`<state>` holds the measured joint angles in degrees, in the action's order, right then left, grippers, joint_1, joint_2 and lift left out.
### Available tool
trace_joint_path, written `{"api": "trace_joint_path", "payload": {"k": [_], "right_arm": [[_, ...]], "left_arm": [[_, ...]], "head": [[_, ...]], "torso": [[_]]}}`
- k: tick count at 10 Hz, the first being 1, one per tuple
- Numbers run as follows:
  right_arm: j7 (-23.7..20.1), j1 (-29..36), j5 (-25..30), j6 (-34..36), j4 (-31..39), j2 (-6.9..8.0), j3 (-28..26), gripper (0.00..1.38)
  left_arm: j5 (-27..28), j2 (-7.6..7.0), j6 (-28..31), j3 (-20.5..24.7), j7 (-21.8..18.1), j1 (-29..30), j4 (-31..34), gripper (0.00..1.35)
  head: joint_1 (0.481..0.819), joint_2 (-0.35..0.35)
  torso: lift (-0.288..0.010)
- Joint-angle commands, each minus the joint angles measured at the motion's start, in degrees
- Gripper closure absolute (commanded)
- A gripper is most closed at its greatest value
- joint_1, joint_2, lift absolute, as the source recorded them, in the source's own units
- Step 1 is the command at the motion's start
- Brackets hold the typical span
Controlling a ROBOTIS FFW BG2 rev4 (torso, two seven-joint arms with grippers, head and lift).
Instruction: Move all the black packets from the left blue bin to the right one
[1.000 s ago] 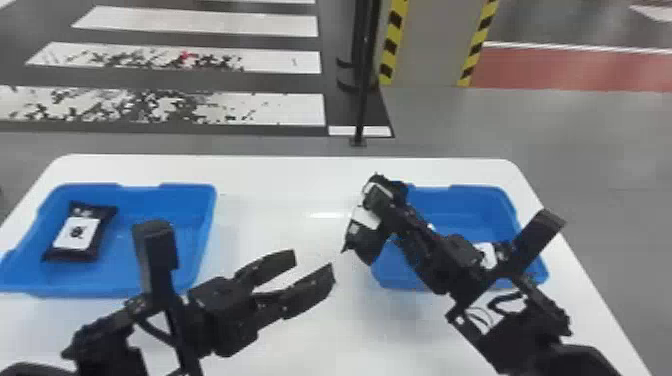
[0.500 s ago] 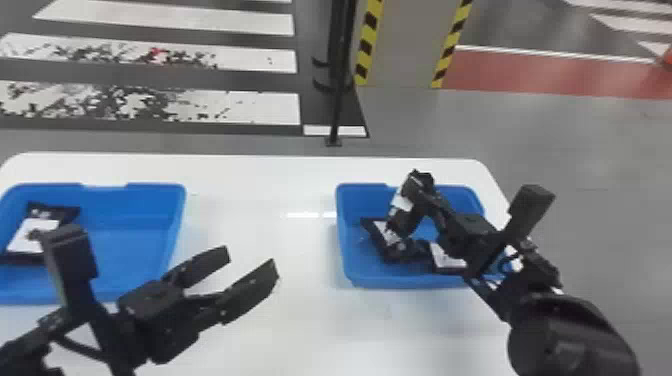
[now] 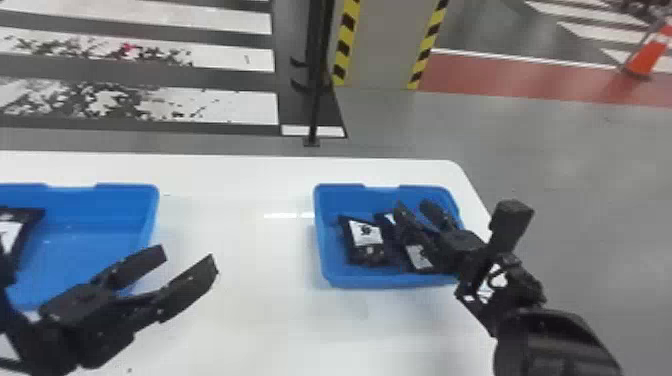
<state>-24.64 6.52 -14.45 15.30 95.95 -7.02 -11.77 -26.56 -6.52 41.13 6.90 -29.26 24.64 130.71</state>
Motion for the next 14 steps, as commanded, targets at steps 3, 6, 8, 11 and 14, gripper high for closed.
{"api": "trace_joint_path", "payload": {"k": [3,6,8,11,14], "right_arm": [[1.4,21.9,5.3,-4.6,22.5,3.85,0.6,0.12],[2.7,34.5,3.1,-7.1,33.6,5.87,1.1,0.12],[2.6,40.9,1.1,-7.7,38.7,5.87,3.4,0.12],[2.6,44.8,-0.6,-7.6,41.4,5.17,4.3,0.13],[2.6,44.5,-1.5,-7.0,40.5,5.17,4.7,0.13]], "left_arm": [[4.7,0.02,1.1,8.2,0.4,-1.6,0.0,0.17],[9.6,0.19,3.4,13.7,2.2,-4.5,-1.0,0.17],[15.2,-0.16,5.8,17.1,3.3,-9.3,-4.4,0.17],[22.0,-1.83,12.3,17.4,5.5,-18.0,-12.5,0.17],[28.8,-2.35,14.7,16.6,8.3,-27.9,-26.4,0.17]], "head": [[0.695,-0.123],[0.695,-0.019],[0.695,0.086],[0.695,0.227],[0.695,0.3]], "torso": [[-0.14],[-0.14],[-0.14],[-0.14],[-0.14]]}}
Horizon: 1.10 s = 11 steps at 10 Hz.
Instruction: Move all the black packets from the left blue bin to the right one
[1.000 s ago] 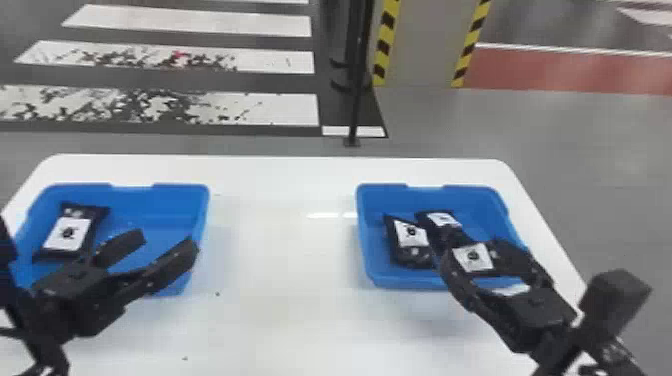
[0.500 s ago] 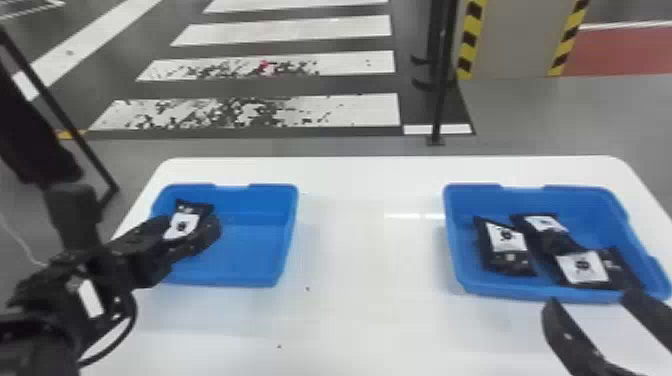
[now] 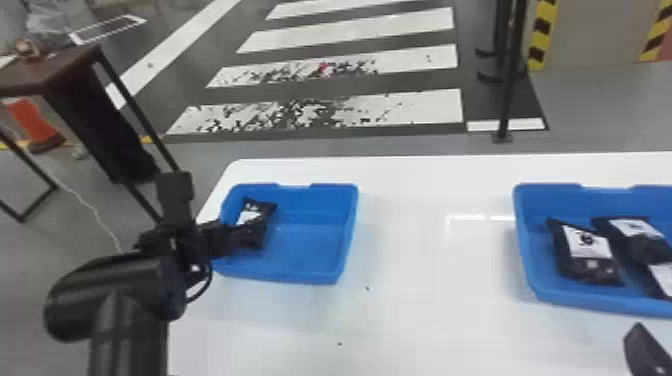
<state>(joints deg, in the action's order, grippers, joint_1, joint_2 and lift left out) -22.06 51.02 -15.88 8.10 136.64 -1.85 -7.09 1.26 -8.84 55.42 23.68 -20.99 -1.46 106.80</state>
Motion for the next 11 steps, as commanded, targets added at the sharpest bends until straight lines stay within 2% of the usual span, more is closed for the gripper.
{"api": "trace_joint_path", "payload": {"k": [1,3,8,9,10,11], "right_arm": [[0.0,-0.1,-0.3,0.6,-0.3,0.0,0.0,0.13],[-0.1,-0.1,-0.6,1.2,-0.4,-0.09,0.1,0.13],[-1.0,-1.0,-1.8,2.7,-1.7,-0.09,0.3,0.13],[-1.1,-1.0,-2.1,3.0,-1.8,-0.09,0.3,0.13],[-1.2,-1.1,-2.1,3.4,-2.0,-0.09,0.3,0.13],[-1.3,-1.1,-2.2,3.6,-2.1,-0.17,0.3,0.13]], "left_arm": [[1.7,-0.65,0.8,-0.3,0.8,-4.7,-7.6,0.17],[2.1,-2.05,1.4,-3.1,1.5,-9.5,-15.2,0.17],[3.1,-2.84,0.4,-5.6,4.3,-17.4,-28.5,0.19],[3.0,-2.84,0.4,-5.7,4.4,-18.2,-29.8,0.32],[3.1,-3.02,1.1,-6.3,4.4,-18.7,-30.4,0.73],[3.9,-3.2,0.1,-7.3,4.5,-18.5,-30.4,0.98]], "head": [[0.695,0.316],[0.695,0.325],[0.695,0.313],[0.695,0.312],[0.695,0.311],[0.695,0.309]], "torso": [[-0.14],[-0.14],[-0.14],[-0.14],[-0.14],[-0.14]]}}
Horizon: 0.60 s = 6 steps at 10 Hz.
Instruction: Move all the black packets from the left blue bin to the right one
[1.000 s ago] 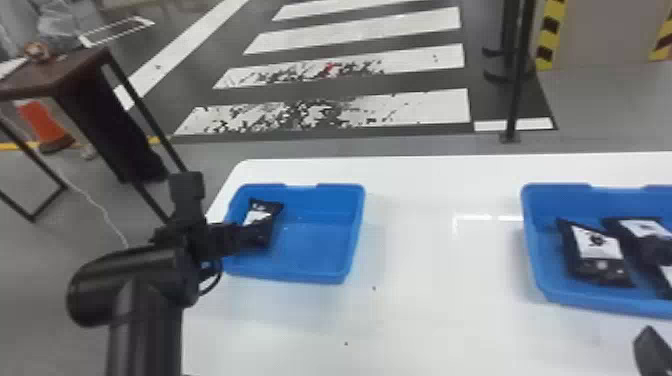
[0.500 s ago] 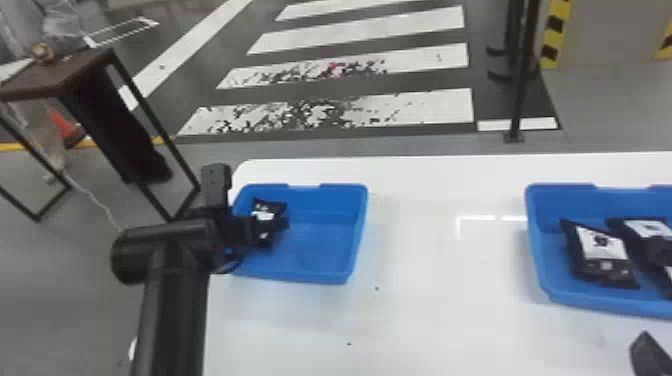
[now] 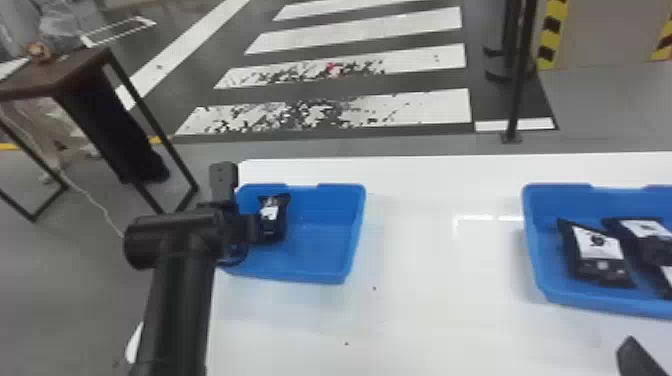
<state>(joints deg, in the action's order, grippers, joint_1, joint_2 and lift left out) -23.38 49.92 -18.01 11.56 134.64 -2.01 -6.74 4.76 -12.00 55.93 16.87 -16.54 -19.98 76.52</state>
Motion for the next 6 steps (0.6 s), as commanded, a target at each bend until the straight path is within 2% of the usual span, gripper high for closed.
{"api": "trace_joint_path", "payload": {"k": [1,3,4,6], "right_arm": [[-0.1,0.0,-0.3,0.5,-0.1,-0.1,0.0,0.13],[-0.3,0.0,-0.7,1.0,-0.3,-0.1,0.0,0.13],[-0.3,0.0,-1.0,1.1,-0.3,-0.1,0.0,0.14],[-0.4,0.0,-1.2,1.1,-0.1,-0.1,0.0,0.14]], "left_arm": [[0.4,-0.4,-2.9,-1.6,-0.2,0.3,-0.1,1.18],[1.9,-0.83,-4.5,-1.8,-2.4,1.4,0.0,1.17],[0.3,-0.75,-6.7,-1.8,-3.2,4.1,3.1,1.17],[-3.5,0.22,-7.4,-1.7,-3.6,13.1,19.0,1.17]], "head": [[0.695,0.308],[0.695,0.304],[0.695,0.305],[0.695,0.293]], "torso": [[-0.14],[-0.14],[-0.14],[-0.14]]}}
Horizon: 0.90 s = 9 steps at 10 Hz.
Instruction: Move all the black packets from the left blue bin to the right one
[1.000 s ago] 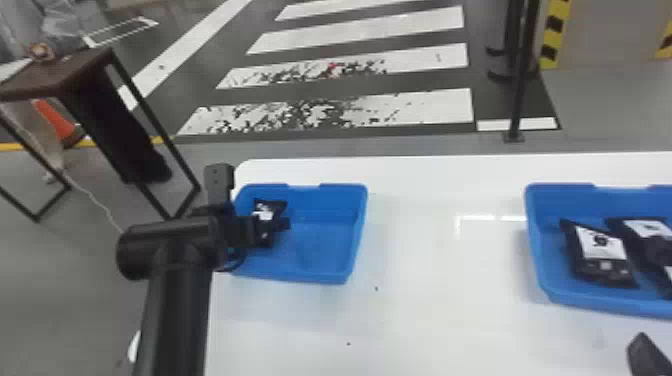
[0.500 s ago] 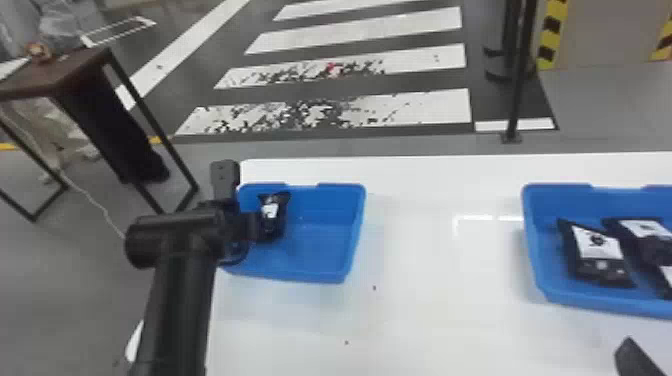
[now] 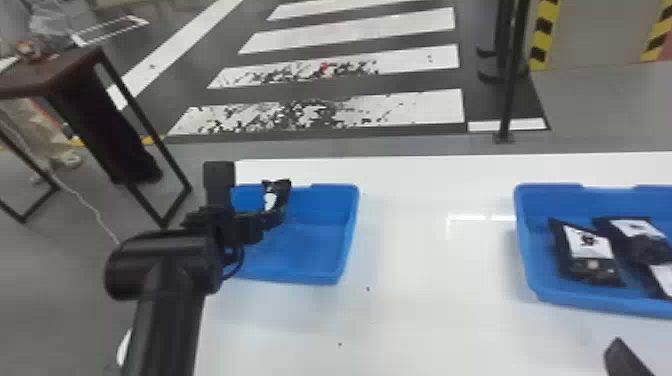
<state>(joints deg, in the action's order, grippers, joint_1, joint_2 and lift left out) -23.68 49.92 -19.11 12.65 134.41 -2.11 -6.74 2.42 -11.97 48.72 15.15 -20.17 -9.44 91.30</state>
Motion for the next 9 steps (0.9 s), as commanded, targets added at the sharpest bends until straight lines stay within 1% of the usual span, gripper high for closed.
{"api": "trace_joint_path", "payload": {"k": [1,2,3,4,5,6,7,9], "right_arm": [[-0.1,-0.3,-0.2,0.0,0.2,0.0,0.0,0.14],[-0.6,-1.0,-0.5,0.0,0.1,-0.09,0.0,0.14],[-1.3,-2.1,-0.5,0.0,0.1,-0.17,0.0,0.14],[-2.2,-3.5,-0.7,0.0,0.1,-0.17,0.0,0.14],[-3.3,-4.9,-0.7,0.0,0.2,-0.17,0.0,0.14],[-4.2,-6.5,-1.0,0.0,0.2,-0.26,0.7,0.14],[-4.5,-8.0,-2.5,0.0,0.2,-0.61,2.1,0.14],[-4.8,-10.7,-4.5,0.0,-0.7,-1.4,4.0,0.14]], "left_arm": [[-2.8,0.8,-0.6,0.0,-0.7,6.9,11.9,1.17],[-3.7,1.6,-1.2,-0.2,-1.9,11.7,20.4,1.17],[-3.9,2.03,-1.5,-1.2,-2.9,15.6,27.2,1.17],[-4.6,2.47,-1.6,-3.1,-3.6,19.7,33.6,1.17],[-5.2,2.91,-1.3,-5.2,-4.1,22.9,38.3,1.17],[-6.1,3.44,-1.3,-7.1,-4.5,25.0,41.1,1.17],[-6.4,3.79,-1.8,-9.8,-5.0,26.2,43.2,1.17],[-8.4,3.35,-2.7,-15.6,-5.2,26.0,43.6,1.17]], "head": [[0.695,0.285],[0.695,0.266],[0.695,0.241],[0.695,0.212],[0.695,0.197],[0.695,0.158],[0.695,0.12],[0.695,0.059]], "torso": [[-0.14],[-0.14],[-0.14],[-0.14],[-0.14],[-0.14],[-0.14],[-0.14]]}}
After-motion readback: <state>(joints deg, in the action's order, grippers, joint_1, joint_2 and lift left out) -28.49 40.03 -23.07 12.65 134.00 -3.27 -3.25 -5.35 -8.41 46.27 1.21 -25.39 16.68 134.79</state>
